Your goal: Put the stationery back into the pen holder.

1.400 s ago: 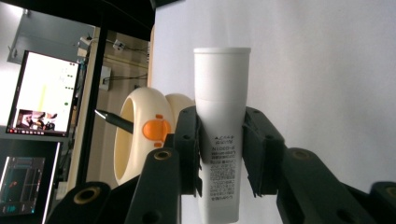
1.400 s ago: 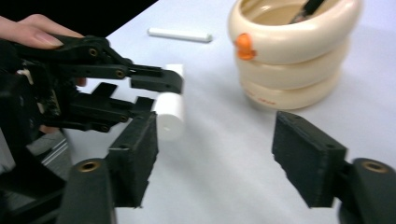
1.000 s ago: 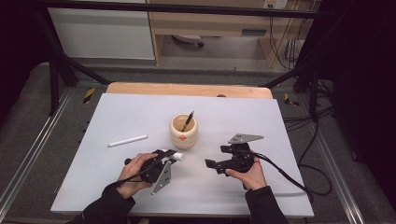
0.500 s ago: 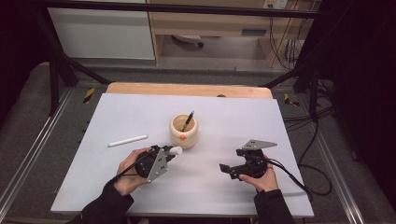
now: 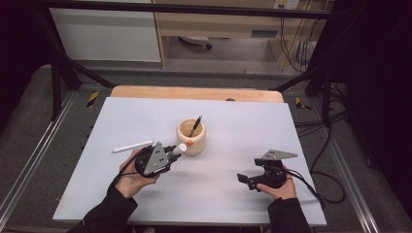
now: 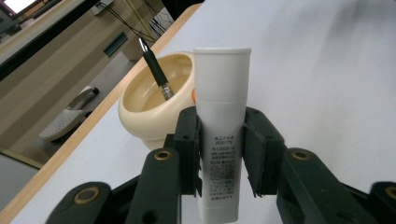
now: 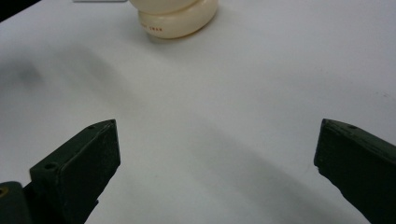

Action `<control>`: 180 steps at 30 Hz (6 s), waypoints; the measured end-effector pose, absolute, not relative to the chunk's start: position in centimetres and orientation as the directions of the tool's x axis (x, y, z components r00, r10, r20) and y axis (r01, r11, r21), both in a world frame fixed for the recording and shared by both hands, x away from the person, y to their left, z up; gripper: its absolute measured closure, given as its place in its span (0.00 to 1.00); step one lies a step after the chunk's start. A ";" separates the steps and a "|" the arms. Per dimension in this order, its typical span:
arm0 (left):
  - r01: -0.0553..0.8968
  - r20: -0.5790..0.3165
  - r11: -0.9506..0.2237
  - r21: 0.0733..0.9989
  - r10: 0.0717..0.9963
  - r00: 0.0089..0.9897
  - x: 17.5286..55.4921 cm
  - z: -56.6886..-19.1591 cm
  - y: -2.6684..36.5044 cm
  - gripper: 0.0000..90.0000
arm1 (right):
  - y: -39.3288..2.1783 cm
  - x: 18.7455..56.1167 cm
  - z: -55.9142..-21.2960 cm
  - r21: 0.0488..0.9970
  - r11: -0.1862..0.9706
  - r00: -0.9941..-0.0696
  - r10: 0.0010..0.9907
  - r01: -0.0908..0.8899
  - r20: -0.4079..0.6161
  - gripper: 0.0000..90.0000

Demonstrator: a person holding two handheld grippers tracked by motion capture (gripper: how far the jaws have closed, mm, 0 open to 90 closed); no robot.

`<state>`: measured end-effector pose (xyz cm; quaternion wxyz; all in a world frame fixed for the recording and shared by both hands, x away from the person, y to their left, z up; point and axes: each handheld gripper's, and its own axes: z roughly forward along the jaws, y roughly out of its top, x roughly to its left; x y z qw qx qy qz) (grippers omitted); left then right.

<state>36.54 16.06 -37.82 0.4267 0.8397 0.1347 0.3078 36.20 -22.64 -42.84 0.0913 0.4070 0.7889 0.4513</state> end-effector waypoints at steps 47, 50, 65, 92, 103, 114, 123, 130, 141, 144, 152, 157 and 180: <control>0.211 0.088 -0.324 0.922 0.706 0.703 44.6 -34.0 12.3 0.76 | -23.8 35.9 -43.5 0.773 0.280 -0.647 0.733 0.569 0.210 0.02; 0.220 0.086 -0.329 0.918 0.708 0.701 45.2 -34.5 11.9 0.76 | -23.8 36.0 -43.6 0.773 0.285 -0.649 0.732 0.567 0.206 0.02; 0.274 0.051 -0.334 0.902 0.712 0.700 46.5 -37.1 11.4 0.76 | -23.7 36.0 -43.7 0.767 0.289 -0.649 0.732 0.572 0.208 0.02; 0.327 0.052 -0.394 0.859 0.702 0.710 46.5 -38.4 11.7 0.70 | -23.6 36.0 -43.8 0.760 0.297 -0.648 0.733 0.578 0.207 0.02; 0.305 0.061 -0.377 0.874 0.709 0.703 45.1 -35.9 13.9 0.48 | -23.7 36.0 -43.8 0.761 0.298 -0.647 0.735 0.576 0.203 0.02; 0.336 0.081 -0.436 0.835 0.702 0.708 43.3 -35.6 17.8 0.28 | -23.7 36.0 -43.8 0.761 0.299 -0.649 0.733 0.576 0.203 0.02; 0.393 0.083 -0.456 0.798 0.729 0.679 42.4 -36.8 21.9 0.20 | -23.6 36.0 -43.8 0.758 0.296 -0.644 0.737 0.581 0.206 0.02; 0.412 0.077 -0.475 0.778 0.723 0.687 41.7 -37.9 23.6 0.13 | -23.6 36.0 -43.8 0.757 0.296 -0.644 0.737 0.582 0.207 0.02; 0.432 0.081 -0.506 0.747 0.713 0.696 41.7 -39.1 25.2 0.09 | -23.6 36.0 -43.9 0.756 0.302 -0.645 0.737 0.581 0.202 0.02; 0.432 0.085 -0.517 0.739 0.708 0.701 41.8 -39.2 25.6 0.09 | -23.6 36.0 -43.9 0.755 0.305 -0.647 0.736 0.580 0.200 0.02; 0.426 0.090 -0.534 0.730 0.694 0.715 42.5 -39.7 26.9 0.16 | -23.6 36.0 -43.9 0.753 0.307 -0.648 0.734 0.582 0.202 0.02; 0.455 0.096 -0.512 0.728 0.734 0.672 43.3 -40.0 27.9 0.30 | -23.5 36.0 -44.0 0.753 0.309 -0.648 0.735 0.581 0.198 0.02; 0.526 0.099 -0.548 0.650 0.748 0.656 45.7 -42.2 29.8 0.63 | -23.5 36.0 -44.0 0.749 0.315 -0.649 0.735 0.583 0.197 0.02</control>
